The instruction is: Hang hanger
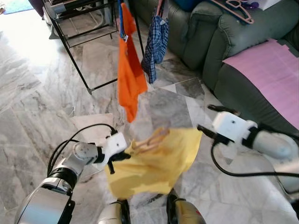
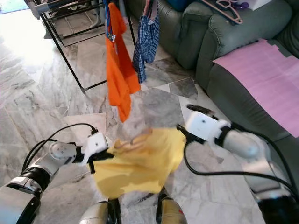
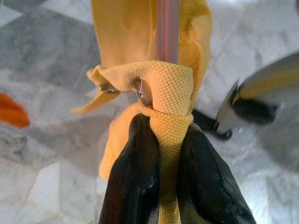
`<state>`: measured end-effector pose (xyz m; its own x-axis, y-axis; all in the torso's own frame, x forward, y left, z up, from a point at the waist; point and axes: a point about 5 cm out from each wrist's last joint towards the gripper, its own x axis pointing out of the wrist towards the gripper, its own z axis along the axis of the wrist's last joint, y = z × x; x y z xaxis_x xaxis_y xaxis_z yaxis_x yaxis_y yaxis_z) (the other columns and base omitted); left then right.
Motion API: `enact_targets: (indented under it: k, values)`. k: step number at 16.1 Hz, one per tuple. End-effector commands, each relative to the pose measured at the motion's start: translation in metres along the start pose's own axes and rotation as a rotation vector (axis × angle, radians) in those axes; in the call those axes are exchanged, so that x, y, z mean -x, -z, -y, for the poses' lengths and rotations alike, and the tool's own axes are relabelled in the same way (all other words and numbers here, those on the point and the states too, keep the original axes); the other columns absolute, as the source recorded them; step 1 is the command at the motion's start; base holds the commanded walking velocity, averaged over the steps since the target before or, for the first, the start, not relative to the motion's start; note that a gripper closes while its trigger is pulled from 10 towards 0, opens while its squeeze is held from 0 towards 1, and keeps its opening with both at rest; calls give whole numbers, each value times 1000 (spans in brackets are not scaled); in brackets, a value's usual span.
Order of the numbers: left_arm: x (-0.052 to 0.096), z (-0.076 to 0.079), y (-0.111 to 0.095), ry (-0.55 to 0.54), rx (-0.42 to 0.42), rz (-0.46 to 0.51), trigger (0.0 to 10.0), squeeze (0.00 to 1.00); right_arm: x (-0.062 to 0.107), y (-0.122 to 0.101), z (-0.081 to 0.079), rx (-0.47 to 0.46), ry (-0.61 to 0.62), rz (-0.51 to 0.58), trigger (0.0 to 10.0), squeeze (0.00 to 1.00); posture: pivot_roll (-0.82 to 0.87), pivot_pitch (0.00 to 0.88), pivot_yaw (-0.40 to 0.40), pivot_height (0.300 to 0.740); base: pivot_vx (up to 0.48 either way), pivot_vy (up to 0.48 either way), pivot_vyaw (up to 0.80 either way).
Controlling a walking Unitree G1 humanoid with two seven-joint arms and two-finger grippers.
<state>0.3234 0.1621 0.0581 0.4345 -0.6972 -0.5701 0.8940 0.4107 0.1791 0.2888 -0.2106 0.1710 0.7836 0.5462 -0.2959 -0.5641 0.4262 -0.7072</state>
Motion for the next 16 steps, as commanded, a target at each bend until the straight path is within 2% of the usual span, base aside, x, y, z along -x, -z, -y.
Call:
enact_targets:
  k: [1,5,6,7,8,11,12,16]
  values:
    - [3,-10,-16,-20,6,80,10000,0,10,14,-3,-9,-21,-53,10000,1000,-234,220,33,740,0,0,0]
    - [8,-14,-29,41,-63,136,10000,0,33,39,-9,-52,-73,-132,10000,1000,-232,223,39,740,0,0,0]
    - [10,-13,-34,77,-98,160,10000,0,38,42,-10,-64,-100,-138,10000,800,-235,227,43,740,0,0,0]
    - [11,-12,-38,109,-138,181,10000,0,42,42,-11,-63,-144,-141,10000,71,-235,227,43,740,0,0,0]
    - [13,-11,-42,142,-181,204,10000,0,45,40,-8,-85,-184,-128,10000,1000,-235,231,45,740,0,0,0]
    - [14,-8,-46,175,-243,221,10000,0,38,25,-2,-65,-218,-68,10000,1000,-233,233,45,740,0,0,0]
    - [14,-6,-44,205,-284,199,10000,0,30,8,2,-58,-246,0,10000,1000,-232,234,46,740,0,0,0]
    - [13,-3,-49,238,-303,234,10000,0,22,-5,10,-47,-274,55,10000,1000,-232,235,46,740,0,0,0]
